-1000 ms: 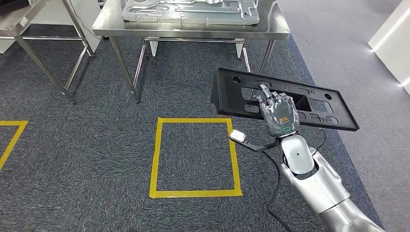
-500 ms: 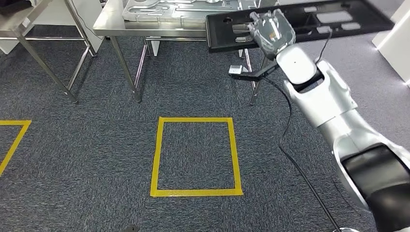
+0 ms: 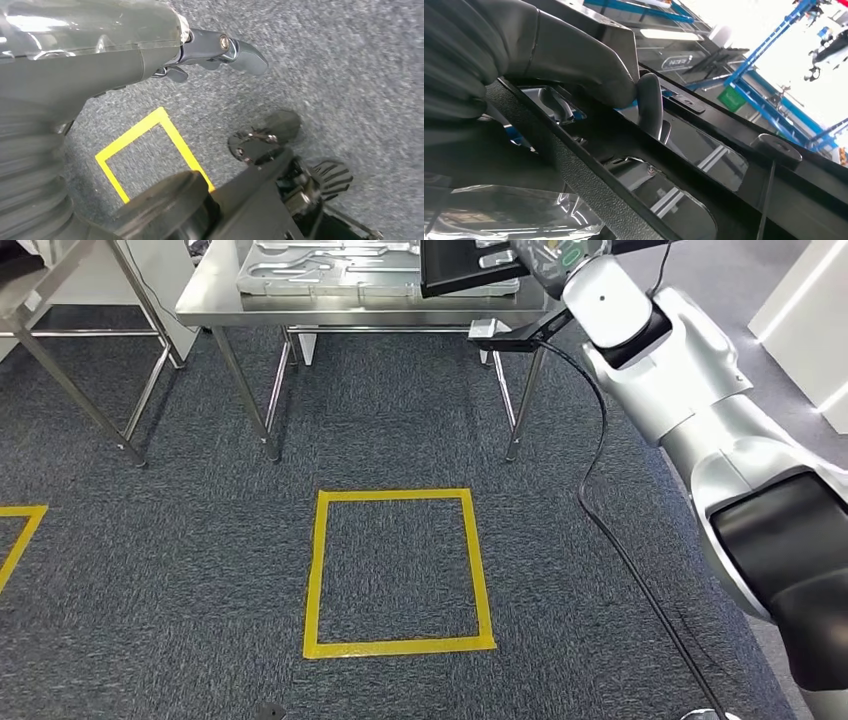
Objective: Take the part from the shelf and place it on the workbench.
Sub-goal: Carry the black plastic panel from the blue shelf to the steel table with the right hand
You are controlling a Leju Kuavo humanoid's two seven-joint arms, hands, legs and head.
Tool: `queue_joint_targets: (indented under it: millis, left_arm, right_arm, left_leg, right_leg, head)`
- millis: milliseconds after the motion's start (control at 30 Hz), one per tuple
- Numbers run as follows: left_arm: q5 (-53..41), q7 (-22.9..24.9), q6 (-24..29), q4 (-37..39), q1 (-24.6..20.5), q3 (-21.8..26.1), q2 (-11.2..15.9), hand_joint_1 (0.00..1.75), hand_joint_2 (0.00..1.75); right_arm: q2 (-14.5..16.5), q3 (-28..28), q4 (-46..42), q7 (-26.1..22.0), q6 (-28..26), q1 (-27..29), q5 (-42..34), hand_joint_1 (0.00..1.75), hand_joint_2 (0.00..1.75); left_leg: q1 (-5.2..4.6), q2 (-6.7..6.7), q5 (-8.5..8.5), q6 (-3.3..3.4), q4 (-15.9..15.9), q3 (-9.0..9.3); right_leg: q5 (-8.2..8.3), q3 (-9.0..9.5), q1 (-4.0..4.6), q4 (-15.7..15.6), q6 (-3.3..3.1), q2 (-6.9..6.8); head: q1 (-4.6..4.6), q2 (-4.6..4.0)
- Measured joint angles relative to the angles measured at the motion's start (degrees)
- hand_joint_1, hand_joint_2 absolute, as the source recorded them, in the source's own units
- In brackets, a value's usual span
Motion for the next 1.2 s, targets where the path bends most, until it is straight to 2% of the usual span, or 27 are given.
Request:
queue_joint_targets:
  millis: [33,67,100,133,200,233,300,367,400,433,467,500,567,600,633,667,733,767,1100,1200]
  left_arm:
    - [0.09,0.02,0.0,0.0,0.02,0.15,-0.01,0.0,1.75]
    - [0.17,0.07,0.02,0.0,-0.02,0.33,0.01,0.0,1.75]
    - [0.3,0.14,0.04,0.0,-0.1,0.54,0.03,0.0,1.75]
    - [0.43,0.22,0.08,0.0,-0.15,0.74,0.05,0.0,1.75]
    - [0.72,0.35,0.14,0.0,-0.21,1.07,0.08,0.0,1.75]
    - [0.83,0.37,0.15,0.0,-0.19,1.19,0.08,0.0,1.75]
    - [0.98,0.37,0.15,0.0,-0.19,1.42,0.08,0.0,1.75]
    - [1.01,0.37,0.15,0.0,-0.16,1.65,0.07,0.0,1.75]
    - [1.01,0.37,0.15,0.0,-0.12,1.78,0.07,0.0,1.75]
    - [1.0,0.37,0.15,0.0,-0.07,1.89,0.07,0.0,1.75]
    - [0.99,0.37,0.15,0.0,-0.02,2.0,0.07,0.0,1.75]
    - [0.99,0.37,0.15,0.0,0.02,2.09,0.08,0.0,1.75]
    - [0.99,0.37,0.15,0.0,0.05,2.23,0.29,0.0,1.75]
    - [1.0,0.37,0.15,0.0,-0.01,2.27,0.33,0.0,1.75]
    - [1.01,0.36,0.12,0.01,-0.06,2.29,0.43,0.0,1.75]
    - [1.01,0.32,0.09,0.01,-0.08,2.31,0.47,0.0,1.75]
    - [1.02,0.2,0.04,0.02,0.02,2.34,0.39,0.0,1.75]
    - [1.04,0.13,0.05,0.01,0.08,2.38,0.38,0.0,1.75]
    - [1.4,-0.09,0.0,0.01,0.12,2.96,0.39,0.0,1.75]
    - [1.5,-0.04,-0.25,0.01,0.13,3.24,0.39,0.0,1.75]
  right_arm:
    - [0.13,0.35,0.54,0.12,-0.14,-0.1,0.0,1.75,1.75]
    - [0.23,0.69,1.12,0.25,-0.3,-0.31,0.0,1.75,1.75]
    - [0.34,1.03,1.6,0.36,-0.45,-0.6,0.0,1.75,1.75]
    - [0.49,1.36,2.03,0.46,-0.58,-0.84,0.0,1.75,1.75]
    - [0.77,1.94,2.69,0.61,-0.75,-1.07,0.0,1.75,1.75]
    - [0.87,2.15,2.95,0.68,-0.77,-1.05,0.0,1.75,1.75]
    - [1.06,2.53,3.46,0.91,-0.84,-1.03,0.0,1.75,1.75]
    - [1.43,2.92,3.87,1.08,-0.87,-0.87,0.0,1.75,1.75]
    - [1.6,3.11,4.07,1.12,-0.87,-0.7,0.0,1.75,1.75]
    - [1.73,3.3,4.29,1.12,-0.86,-0.48,0.0,1.75,1.75]
    - [1.82,3.46,4.49,1.13,-0.85,-0.3,0.0,1.75,1.75]
    - [1.87,3.62,4.66,1.14,-0.85,-0.2,0.0,1.75,1.75]
    - [1.92,3.85,4.99,1.18,-0.85,-0.23,0.0,1.75,1.75]
    - [1.93,3.93,5.17,1.2,-0.85,-0.39,0.0,1.75,1.75]
    - [1.98,4.0,5.33,1.22,-0.84,-0.53,0.0,1.75,1.75]
    - [2.06,4.08,5.51,1.22,-0.81,-0.6,0.0,1.75,1.75]
    - [2.22,4.29,5.81,1.2,-0.77,-0.53,0.0,1.75,1.75]
    - [2.29,4.41,6.0,1.2,-0.75,-0.46,0.0,1.75,1.75]
    - [2.99,5.24,7.52,1.13,-0.84,-0.57,0.0,1.75,1.75]
    - [3.25,5.31,8.14,0.99,-1.11,-0.58,0.0,1.75,1.75]
  left_leg:
    - [0.18,0.17,-0.56,-0.47,0.1,0.61]
    - [0.32,0.31,-1.03,-0.94,0.24,1.09]
    - [0.33,0.43,-1.38,-1.41,0.29,1.26]
    - [0.27,0.58,-1.66,-1.85,0.25,1.29]
    - [0.27,0.82,-1.68,-2.57,0.2,1.39]
    - [0.37,0.9,-1.55,-2.84,0.84,1.18]
    - [0.46,0.89,-1.6,-3.08,5.37,-1.36]
    - [0.39,0.86,-3.89,-2.94,12.83,-6.3]
    - [0.27,0.85,-5.46,-2.8,15.72,-8.63]
    - [0.09,0.85,-6.41,-2.6,17.29,-10.39]
    - [-0.18,0.84,-6.07,-2.27,17.03,-11.24]
    - [-0.53,0.82,-4.13,-1.72,14.78,-11.11]
    - [-1.5,0.79,2.05,0.11,7.21,-9.11]
    - [-1.93,0.79,4.19,0.9,3.78,-8.2]
    - [-2.33,0.77,5.47,1.41,1.61,-7.56]
    - [-2.54,0.72,5.76,1.33,0.67,-7.27]
    - [-2.7,0.48,6.13,0.61,0.06,-6.94]
    - [-2.69,0.36,6.17,0.34,0.01,-6.92]
    - [-2.73,0.02,5.67,0.71,0.27,-7.07]
    - [-2.72,0.05,5.19,1.56,-0.18,-6.55]
  right_leg:
    - [2.38,1.61,-0.18,-4.11,0.13,-0.25]
    - [3.78,2.99,-0.09,-7.68,0.1,-0.49]
    - [4.6,3.83,0.12,-10.03,-0.36,-0.65]
    - [4.71,4.06,0.38,-11.09,-0.96,-0.69]
    - [4.08,4.03,0.8,-11.07,-2.52,-0.5]
    - [3.78,4.27,0.8,-11.17,-2.98,-0.41]
    - [3.16,5.04,0.82,-11.33,-3.87,-0.24]
    - [2.46,5.74,1.09,-11.43,-4.53,0.1]
    - [2.09,6.12,1.35,-11.42,-4.73,0.33]
    - [1.68,6.61,1.68,-11.4,-4.92,0.53]
    - [1.25,7.18,2.02,-11.38,-5.08,0.71]
    - [0.78,7.87,2.41,-11.36,-5.23,0.84]
    - [-0.13,9.18,2.91,-11.42,-5.49,0.95]
    - [-0.4,9.53,2.94,-11.5,-5.46,1.0]
    - [-0.53,9.62,2.81,-11.65,-5.29,1.03]
    - [-0.63,9.61,2.68,-11.69,-5.08,1.06]
    - [-0.78,9.49,2.39,-11.7,-4.73,1.03]
    - [-0.9,9.51,2.35,-11.64,-4.68,0.99]
    - [-1.21,9.72,2.25,-11.9,-4.22,0.79]
    - [-1.4,10.21,2.28,-12.52,-3.56,0.78]
  head:
    - [0.0,0.0]
    - [0.01,0.0]
    - [0.0,0.0]
    - [0.0,0.0]
    - [-0.01,0.0]
    - [-0.01,0.0]
    - [-0.01,0.0]
    - [-0.02,0.0]
    - [-0.02,0.0]
    - [-0.02,0.0]
    - [-0.02,0.0]
    - [-0.02,0.0]
    - [-0.01,0.0]
    - [-0.01,0.0]
    - [-0.01,0.0]
    - [-0.02,0.0]
    - [-0.03,0.0]
    - [-0.02,0.0]
    - [-0.02,0.0]
    - [-0.02,0.0]
